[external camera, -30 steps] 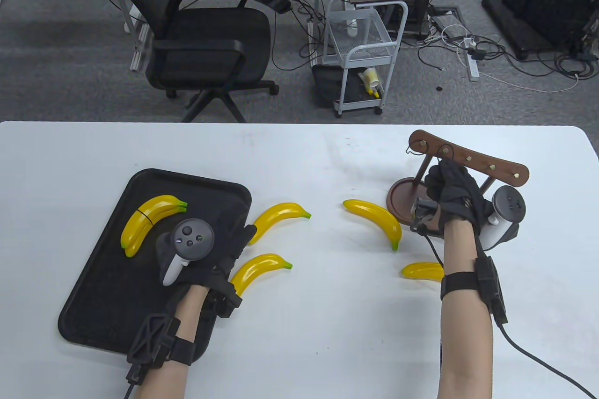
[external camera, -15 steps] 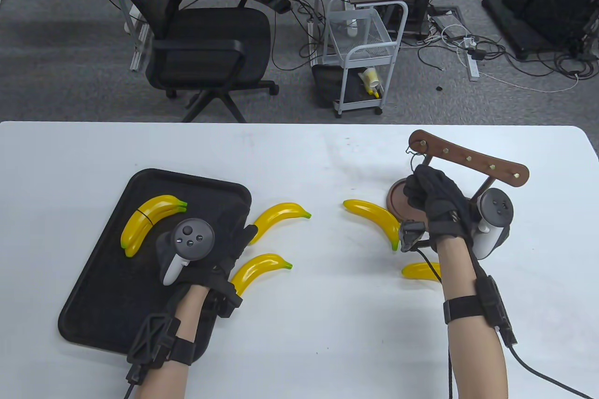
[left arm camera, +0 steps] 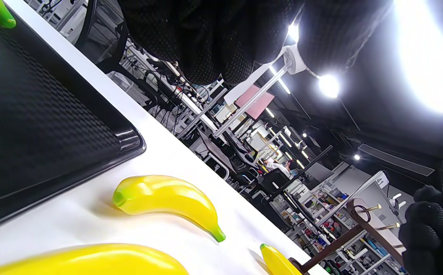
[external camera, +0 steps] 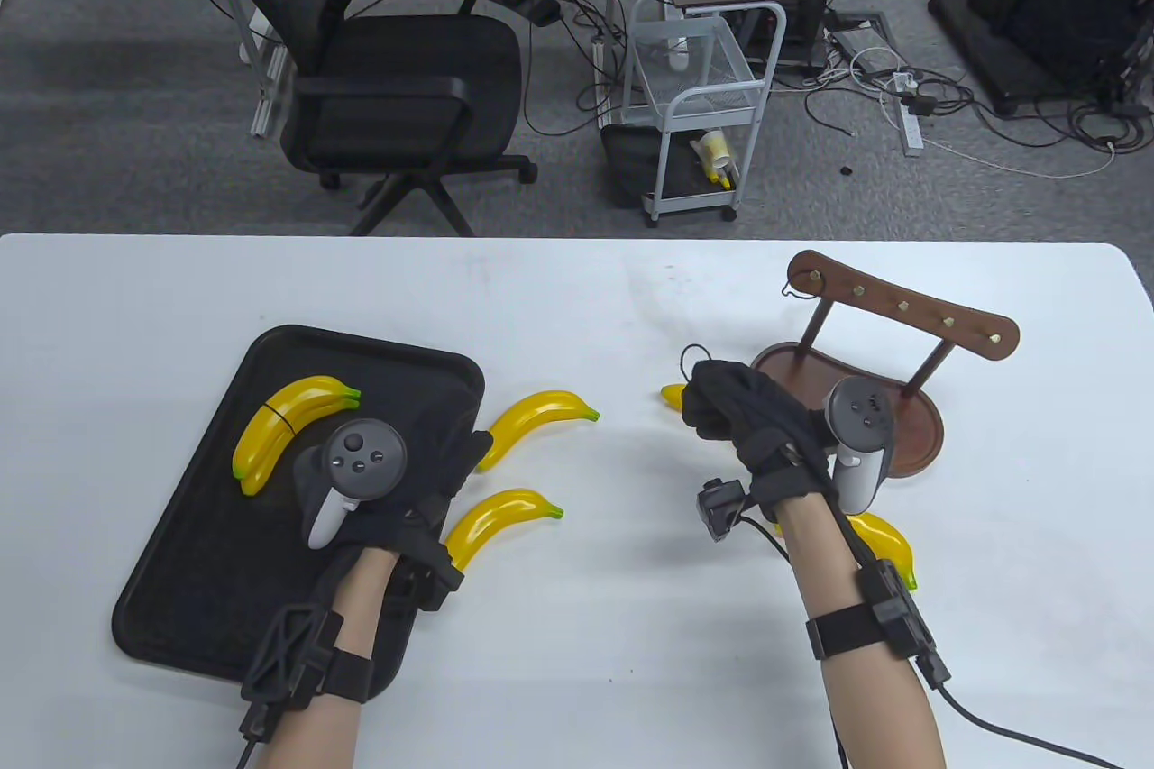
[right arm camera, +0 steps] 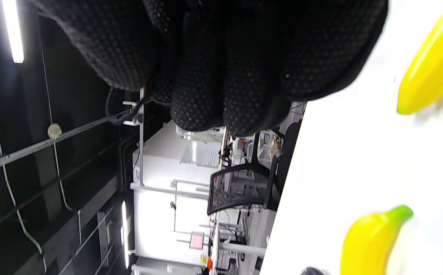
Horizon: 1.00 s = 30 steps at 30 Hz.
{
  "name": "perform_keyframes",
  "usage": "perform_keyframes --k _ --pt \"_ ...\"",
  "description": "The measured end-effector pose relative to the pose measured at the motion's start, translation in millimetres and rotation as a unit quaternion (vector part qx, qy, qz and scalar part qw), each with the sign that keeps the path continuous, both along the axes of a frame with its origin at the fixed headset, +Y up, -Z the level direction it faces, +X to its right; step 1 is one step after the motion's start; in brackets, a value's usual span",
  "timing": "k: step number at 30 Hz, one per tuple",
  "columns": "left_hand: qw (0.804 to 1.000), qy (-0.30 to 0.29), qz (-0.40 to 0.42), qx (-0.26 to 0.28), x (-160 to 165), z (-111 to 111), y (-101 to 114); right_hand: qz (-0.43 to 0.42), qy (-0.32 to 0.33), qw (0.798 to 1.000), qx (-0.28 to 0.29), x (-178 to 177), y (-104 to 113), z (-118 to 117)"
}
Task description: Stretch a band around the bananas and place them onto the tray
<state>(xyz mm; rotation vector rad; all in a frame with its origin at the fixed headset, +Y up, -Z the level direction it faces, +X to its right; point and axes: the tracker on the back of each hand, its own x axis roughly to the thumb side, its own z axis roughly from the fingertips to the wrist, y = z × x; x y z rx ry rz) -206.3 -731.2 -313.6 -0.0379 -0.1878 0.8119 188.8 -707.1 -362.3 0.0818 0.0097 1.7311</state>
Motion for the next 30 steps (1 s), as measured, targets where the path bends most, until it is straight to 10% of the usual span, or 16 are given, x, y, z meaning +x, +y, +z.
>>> perform_keyframes --k 30 --pt "0.996 -0.088 0.031 0.001 15.8 -0.1 -1.5 0.044 0.185 0.982 -0.012 -92.8 -27.1 21.5"
